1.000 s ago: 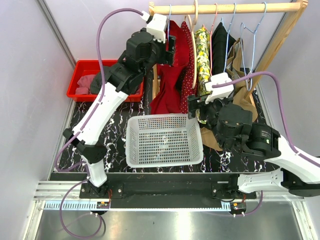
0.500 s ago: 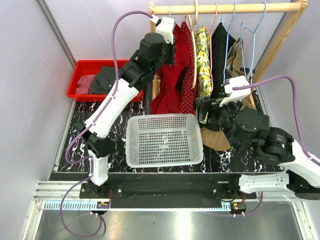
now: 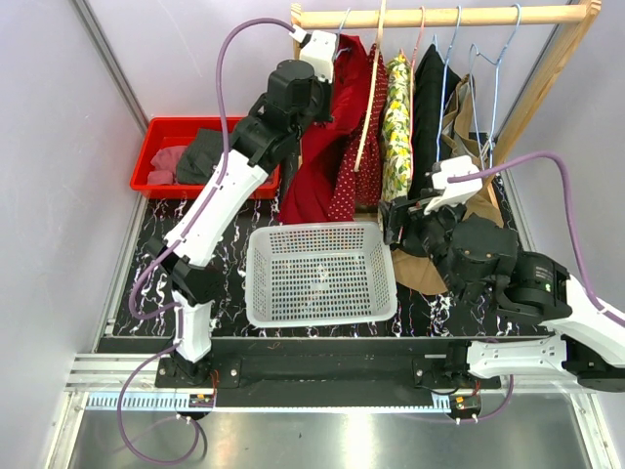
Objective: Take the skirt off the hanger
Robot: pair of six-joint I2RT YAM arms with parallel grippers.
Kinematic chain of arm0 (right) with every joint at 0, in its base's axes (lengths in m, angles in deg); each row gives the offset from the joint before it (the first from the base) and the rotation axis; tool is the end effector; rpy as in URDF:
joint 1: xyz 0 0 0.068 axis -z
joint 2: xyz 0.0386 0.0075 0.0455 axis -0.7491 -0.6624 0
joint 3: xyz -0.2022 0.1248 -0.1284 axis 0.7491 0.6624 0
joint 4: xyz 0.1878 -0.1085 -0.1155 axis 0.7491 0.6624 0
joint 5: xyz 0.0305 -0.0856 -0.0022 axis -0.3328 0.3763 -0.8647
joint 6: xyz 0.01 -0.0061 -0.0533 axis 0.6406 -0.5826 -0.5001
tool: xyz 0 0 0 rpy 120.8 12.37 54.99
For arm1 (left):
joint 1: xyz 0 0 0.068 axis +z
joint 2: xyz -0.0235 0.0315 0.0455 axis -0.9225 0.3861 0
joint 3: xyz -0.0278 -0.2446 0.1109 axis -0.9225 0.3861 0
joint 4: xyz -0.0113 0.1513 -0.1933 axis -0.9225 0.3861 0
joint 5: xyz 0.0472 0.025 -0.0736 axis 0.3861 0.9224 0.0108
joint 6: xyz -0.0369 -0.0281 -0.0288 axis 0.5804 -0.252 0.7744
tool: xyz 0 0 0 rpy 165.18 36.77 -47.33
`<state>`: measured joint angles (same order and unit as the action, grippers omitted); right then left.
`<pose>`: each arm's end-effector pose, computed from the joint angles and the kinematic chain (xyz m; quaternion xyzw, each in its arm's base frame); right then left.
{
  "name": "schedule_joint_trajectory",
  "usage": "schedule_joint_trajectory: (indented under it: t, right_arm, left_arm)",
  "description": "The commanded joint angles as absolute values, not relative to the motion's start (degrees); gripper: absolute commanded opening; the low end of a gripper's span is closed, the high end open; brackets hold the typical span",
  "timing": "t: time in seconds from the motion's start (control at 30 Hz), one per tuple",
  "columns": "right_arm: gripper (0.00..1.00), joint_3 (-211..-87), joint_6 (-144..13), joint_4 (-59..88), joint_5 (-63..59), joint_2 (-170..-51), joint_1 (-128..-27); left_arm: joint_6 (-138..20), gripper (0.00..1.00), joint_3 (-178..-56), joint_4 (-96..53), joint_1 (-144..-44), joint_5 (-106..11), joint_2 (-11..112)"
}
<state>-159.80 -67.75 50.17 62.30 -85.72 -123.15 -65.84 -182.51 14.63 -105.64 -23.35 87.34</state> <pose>0.0655 0.1229 0.4866 -0.1139 0.7188 0.1022 0.6782 0.3263 -0.2453 0.4900 0.1345 0.7455 -0.1364 0.6384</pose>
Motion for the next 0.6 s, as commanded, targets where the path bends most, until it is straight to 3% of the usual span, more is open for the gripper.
schedule_joint_trajectory:
  t: [0.0, 0.3, 0.43, 0.57]
  right_arm:
    - [0.80, -158.93, -66.75, 47.74, 60.85, -86.04, -123.49]
    - [0.80, -156.65, -68.42, 43.79, 60.76, -85.43, -123.40]
    - [0.82, -156.82, -70.96, 40.19, 60.50, -85.87, -123.40]
    - [0.91, -158.23, -72.29, 31.25, 57.79, -84.65, -123.49]
  left_arm:
    - [-71.16, 0.00, -185.95, 7.64, -105.61, -24.48, 78.75]
    - [-73.72, 0.00, -185.17, 11.76, -105.70, -26.32, 65.40]
    - [-73.20, 0.00, -177.09, 17.37, -105.78, -29.13, 55.31]
    - [-74.15, 0.00, -166.64, 23.53, -105.78, -36.68, 46.17]
